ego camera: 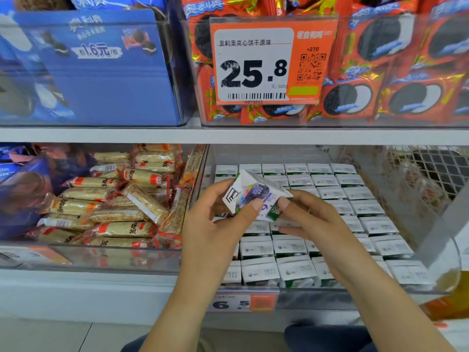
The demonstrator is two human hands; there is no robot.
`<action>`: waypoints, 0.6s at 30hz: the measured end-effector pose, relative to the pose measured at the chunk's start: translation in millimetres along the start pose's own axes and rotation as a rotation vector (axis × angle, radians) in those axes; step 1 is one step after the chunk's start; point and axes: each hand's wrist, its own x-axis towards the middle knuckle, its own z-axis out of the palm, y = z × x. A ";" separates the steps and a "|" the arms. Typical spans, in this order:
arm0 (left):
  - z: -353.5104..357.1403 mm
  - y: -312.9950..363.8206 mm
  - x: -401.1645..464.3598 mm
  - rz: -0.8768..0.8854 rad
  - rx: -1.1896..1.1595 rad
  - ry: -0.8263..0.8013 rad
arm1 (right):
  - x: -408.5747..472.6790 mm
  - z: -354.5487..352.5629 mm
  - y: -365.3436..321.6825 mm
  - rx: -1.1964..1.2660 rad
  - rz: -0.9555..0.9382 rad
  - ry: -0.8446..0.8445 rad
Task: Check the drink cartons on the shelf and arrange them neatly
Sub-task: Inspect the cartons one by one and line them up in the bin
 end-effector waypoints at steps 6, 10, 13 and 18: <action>-1.8 1.3 1.9 -0.109 -0.117 -0.010 | -3.8 -0.6 -5.7 0.056 -0.107 0.059; -0.8 4.3 1.2 -0.068 -0.115 -0.048 | -4.8 -1.0 -6.4 0.072 -0.118 0.077; -0.9 3.8 0.4 0.008 -0.124 -0.083 | -2.9 -2.2 -5.0 0.064 -0.029 0.060; -1.1 -0.8 -4.0 0.201 0.112 -0.199 | 1.9 -16.8 -10.0 0.056 0.255 -0.116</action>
